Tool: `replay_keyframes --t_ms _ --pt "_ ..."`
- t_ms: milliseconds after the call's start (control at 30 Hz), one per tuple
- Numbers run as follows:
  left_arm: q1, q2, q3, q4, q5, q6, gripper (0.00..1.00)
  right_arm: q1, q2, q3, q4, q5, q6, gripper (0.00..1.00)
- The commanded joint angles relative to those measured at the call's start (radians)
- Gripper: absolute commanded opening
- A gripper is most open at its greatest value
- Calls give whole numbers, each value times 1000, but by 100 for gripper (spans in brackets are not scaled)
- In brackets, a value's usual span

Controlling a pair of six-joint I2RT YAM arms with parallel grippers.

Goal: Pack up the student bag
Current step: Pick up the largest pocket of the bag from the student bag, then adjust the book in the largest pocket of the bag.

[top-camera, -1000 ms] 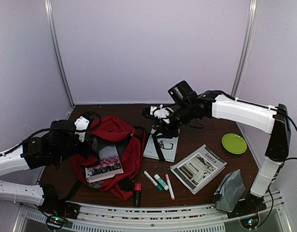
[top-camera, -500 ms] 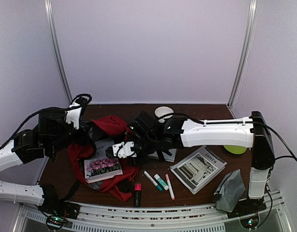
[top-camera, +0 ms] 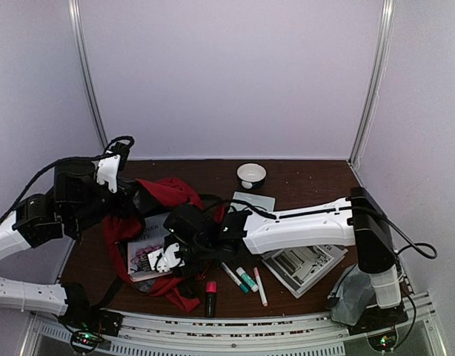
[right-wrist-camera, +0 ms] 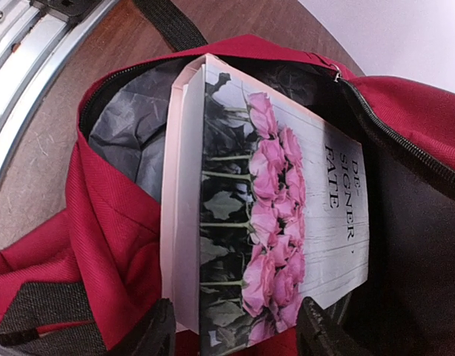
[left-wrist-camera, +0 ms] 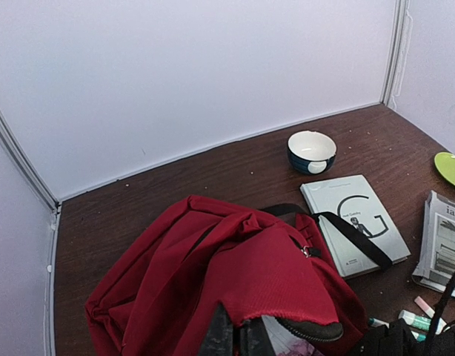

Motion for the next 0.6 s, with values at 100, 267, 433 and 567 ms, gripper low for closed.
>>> replay_keyframes --t_ms 100,267,433,567 --pt "6 -33 42 43 -17 -19 0 9 22 -15 55 129 -62 44" --pt "6 -31 52 38 -16 -19 0 11 26 -28 60 176 -80 40" --pt "6 -14 58 26 -21 -7 0 19 -57 -75 37 83 -33 43" --pt "7 -4 49 34 -22 -20 0 42 -91 -85 -27 13 -35 44"
